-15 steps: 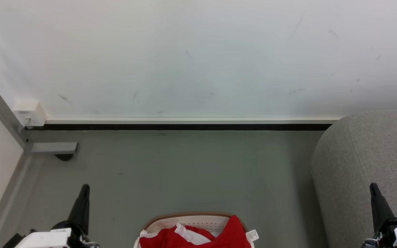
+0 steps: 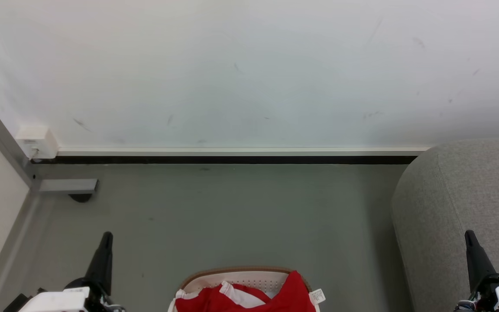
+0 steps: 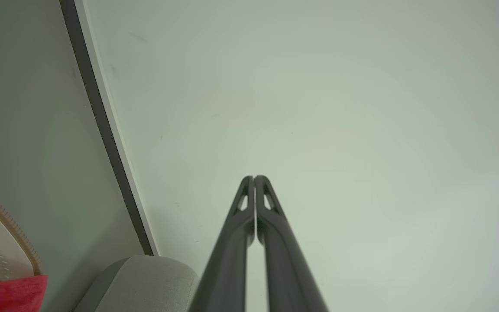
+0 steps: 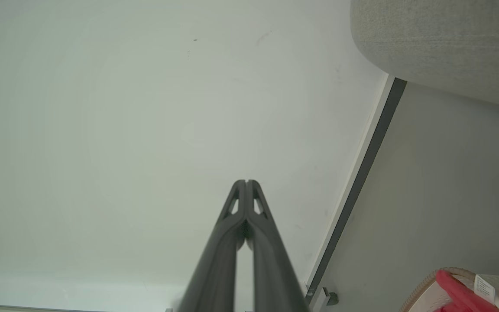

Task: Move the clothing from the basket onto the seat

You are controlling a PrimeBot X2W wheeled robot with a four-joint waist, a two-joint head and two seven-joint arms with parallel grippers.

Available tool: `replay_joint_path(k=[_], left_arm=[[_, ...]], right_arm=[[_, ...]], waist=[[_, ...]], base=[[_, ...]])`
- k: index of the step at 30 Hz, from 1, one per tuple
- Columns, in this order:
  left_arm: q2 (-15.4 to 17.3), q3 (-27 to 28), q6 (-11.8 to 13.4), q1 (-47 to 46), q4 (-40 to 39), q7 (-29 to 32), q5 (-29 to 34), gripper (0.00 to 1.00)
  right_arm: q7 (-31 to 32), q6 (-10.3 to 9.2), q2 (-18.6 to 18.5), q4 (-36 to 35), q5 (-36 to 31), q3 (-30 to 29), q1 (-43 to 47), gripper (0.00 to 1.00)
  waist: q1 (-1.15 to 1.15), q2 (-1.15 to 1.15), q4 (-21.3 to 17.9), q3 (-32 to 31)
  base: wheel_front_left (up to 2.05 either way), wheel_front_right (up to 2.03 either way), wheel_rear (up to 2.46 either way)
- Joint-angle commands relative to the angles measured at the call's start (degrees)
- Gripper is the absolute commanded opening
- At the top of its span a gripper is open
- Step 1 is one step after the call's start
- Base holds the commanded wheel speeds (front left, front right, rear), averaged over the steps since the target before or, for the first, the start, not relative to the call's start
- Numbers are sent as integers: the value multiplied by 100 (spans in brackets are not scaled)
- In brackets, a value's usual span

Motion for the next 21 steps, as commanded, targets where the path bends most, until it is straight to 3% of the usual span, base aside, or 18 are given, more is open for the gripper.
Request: replay_joint_path(k=[1,15,16,21], left_arm=[[8,4,-11,-47,-2,14,-48,0],[8,4,-11,-47,-2,13,-48,0],[-1,-1,0,6,14,-3,0,100],[-32,-21,1,123,91,-79,11,100]], right_arm=[[7,-13,-2,13,-31,-15,-70,0],[7,-13,-2,13,-32,-15,-70,0],[-2,0,1,11,1,4,7,100],[-72,0,34,73,-53,97,116,100]], waist=[[0,0,0,0],[0,0,0,0],[0,0,0,0],[0,0,3,1]], base=[[0,0,0],[0,0,0],[0,0,0],[0,0,0]])
